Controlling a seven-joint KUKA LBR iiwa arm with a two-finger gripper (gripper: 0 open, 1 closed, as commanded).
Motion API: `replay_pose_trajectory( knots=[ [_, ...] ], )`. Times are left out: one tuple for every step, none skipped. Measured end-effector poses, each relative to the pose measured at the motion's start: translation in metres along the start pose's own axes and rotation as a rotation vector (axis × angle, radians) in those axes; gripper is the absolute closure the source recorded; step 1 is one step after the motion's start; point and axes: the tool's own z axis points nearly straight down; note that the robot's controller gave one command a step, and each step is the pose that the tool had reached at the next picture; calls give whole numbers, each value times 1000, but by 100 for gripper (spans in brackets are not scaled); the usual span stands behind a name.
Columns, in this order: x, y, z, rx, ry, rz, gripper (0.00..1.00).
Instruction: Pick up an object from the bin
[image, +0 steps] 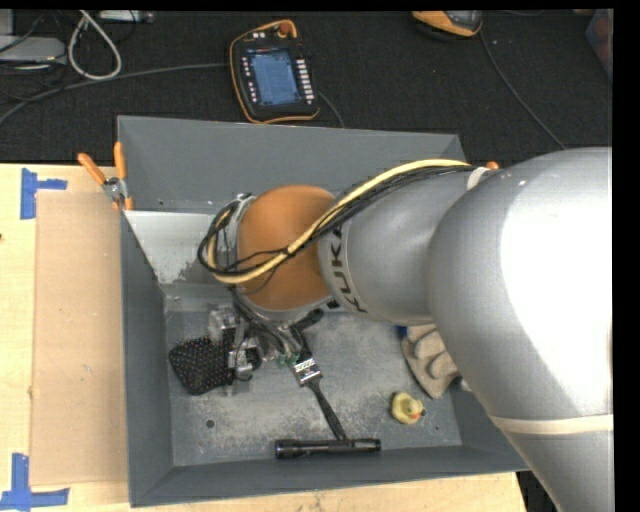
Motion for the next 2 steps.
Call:
replay_pose_trajectory(
  knots=[
    [2,0,-13,2,8,1,100],
    [1,0,-43,1,2,2,100]
  ],
)
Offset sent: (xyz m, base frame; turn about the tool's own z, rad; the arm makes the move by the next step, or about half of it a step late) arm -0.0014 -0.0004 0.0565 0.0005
